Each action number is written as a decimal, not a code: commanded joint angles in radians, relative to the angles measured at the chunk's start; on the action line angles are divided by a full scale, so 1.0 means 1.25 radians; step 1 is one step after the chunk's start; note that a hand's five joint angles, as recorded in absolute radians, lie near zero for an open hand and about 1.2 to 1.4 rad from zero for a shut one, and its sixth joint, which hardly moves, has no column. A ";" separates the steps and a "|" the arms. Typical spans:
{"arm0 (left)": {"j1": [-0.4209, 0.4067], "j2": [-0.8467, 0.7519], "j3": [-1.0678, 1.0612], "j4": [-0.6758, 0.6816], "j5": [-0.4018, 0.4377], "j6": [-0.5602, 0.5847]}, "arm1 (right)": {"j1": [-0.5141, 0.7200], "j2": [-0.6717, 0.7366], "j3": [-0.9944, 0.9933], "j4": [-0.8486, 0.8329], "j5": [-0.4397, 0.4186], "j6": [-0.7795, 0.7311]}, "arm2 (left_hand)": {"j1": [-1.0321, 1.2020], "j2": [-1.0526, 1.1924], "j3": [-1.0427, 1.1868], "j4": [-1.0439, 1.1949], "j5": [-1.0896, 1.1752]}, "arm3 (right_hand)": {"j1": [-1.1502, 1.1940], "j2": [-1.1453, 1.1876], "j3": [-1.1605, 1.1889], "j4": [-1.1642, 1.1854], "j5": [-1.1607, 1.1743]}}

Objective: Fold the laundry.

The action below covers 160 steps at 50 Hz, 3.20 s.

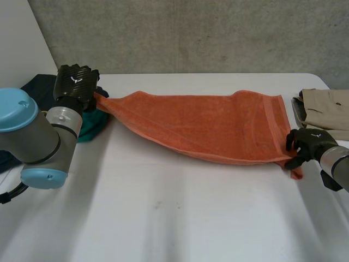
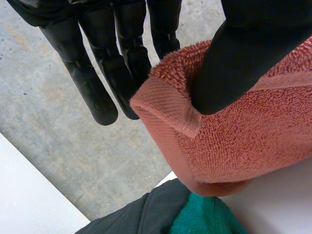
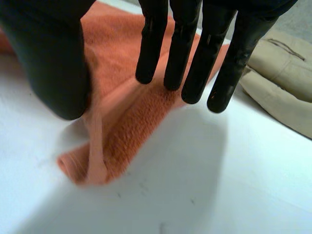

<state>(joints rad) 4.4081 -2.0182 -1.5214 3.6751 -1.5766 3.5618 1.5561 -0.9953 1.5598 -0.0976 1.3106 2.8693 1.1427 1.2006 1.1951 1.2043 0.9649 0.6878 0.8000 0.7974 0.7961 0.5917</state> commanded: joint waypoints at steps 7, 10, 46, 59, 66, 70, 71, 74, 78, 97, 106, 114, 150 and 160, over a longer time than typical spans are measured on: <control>0.005 0.030 -0.005 -0.110 -0.001 0.001 | -0.014 -0.004 -0.012 0.052 -0.007 -0.061 | 0.203 0.157 0.161 0.154 0.205 | 0.567 0.477 0.479 0.480 0.504; 0.005 0.047 -0.014 -0.185 -0.002 0.004 | -0.032 -0.015 -0.012 0.079 -0.014 -0.086 | 0.203 0.157 0.161 0.154 0.205 | 0.567 0.477 0.479 0.480 0.504; -0.002 0.092 -0.115 -0.421 -0.011 0.185 | -0.003 -0.155 0.029 0.222 0.110 -0.726 | 0.203 0.157 0.161 0.154 0.205 | 0.567 0.477 0.479 0.480 0.504; -0.023 -0.137 0.337 -0.238 -0.053 0.182 | 0.110 0.045 -0.376 -0.064 0.136 -0.687 | 0.203 0.157 0.161 0.154 0.205 | 0.567 0.477 0.479 0.480 0.504; -0.012 -0.149 0.579 -0.040 -0.055 0.178 | 0.130 -0.009 -0.543 -0.241 0.146 -0.546 | 0.203 0.157 0.161 0.154 0.205 | 0.567 0.477 0.479 0.480 0.504; -0.004 -0.145 0.613 0.005 -0.057 0.174 | 0.125 -0.058 -0.536 -0.304 0.148 -0.466 | 0.203 0.157 0.161 0.154 0.205 | 0.567 0.477 0.479 0.480 0.504; -0.003 -0.143 0.613 0.006 -0.057 0.172 | 0.125 -0.063 -0.531 -0.308 0.148 -0.456 | 0.203 0.157 0.161 0.154 0.205 | 0.567 0.477 0.479 0.480 0.504; -0.002 -0.138 0.586 0.003 -0.059 0.134 | 0.126 -0.074 -0.493 -0.307 0.147 -0.436 | 0.203 0.157 0.161 0.154 0.205 | 0.567 0.477 0.479 0.480 0.504; 0.005 -0.111 0.466 -0.003 -0.053 0.073 | 0.128 -0.087 -0.407 -0.304 0.138 -0.433 | 0.203 0.157 0.161 0.154 0.205 | 0.567 0.477 0.479 0.480 0.504; -0.004 0.034 -0.153 -0.083 -0.019 0.058 | 0.049 -0.131 0.075 -0.081 -0.005 -0.446 | 0.203 0.157 0.161 0.154 0.205 | 0.567 0.477 0.479 0.480 0.504; 0.004 0.215 -0.279 -0.375 -0.017 0.098 | -0.086 -0.282 0.125 0.272 -0.058 -0.567 | 0.203 0.157 0.161 0.154 0.205 | 0.567 0.477 0.479 0.480 0.504; 0.025 0.281 -0.333 -0.650 -0.019 0.207 | -0.187 -0.395 0.205 0.514 -0.064 -0.785 | 0.203 0.157 0.161 0.154 0.205 | 0.567 0.477 0.479 0.480 0.504; 0.000 -0.052 0.511 0.028 -0.027 0.125 | 0.130 -0.126 -0.454 -0.309 0.147 -0.443 | 0.203 0.157 0.161 0.154 0.205 | 0.567 0.477 0.479 0.480 0.504; 0.000 -0.016 0.389 0.027 -0.024 0.099 | 0.137 -0.158 -0.373 -0.313 0.144 -0.426 | 0.203 0.157 0.161 0.154 0.205 | 0.567 0.477 0.479 0.480 0.504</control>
<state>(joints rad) 4.4107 -2.0723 -0.8889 3.7194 -1.6112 3.6969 1.7256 -1.1818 1.0066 -0.5051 1.4968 2.3367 1.1427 1.2013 1.1961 1.2046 0.9649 0.9982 1.1774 1.1853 1.1900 0.9974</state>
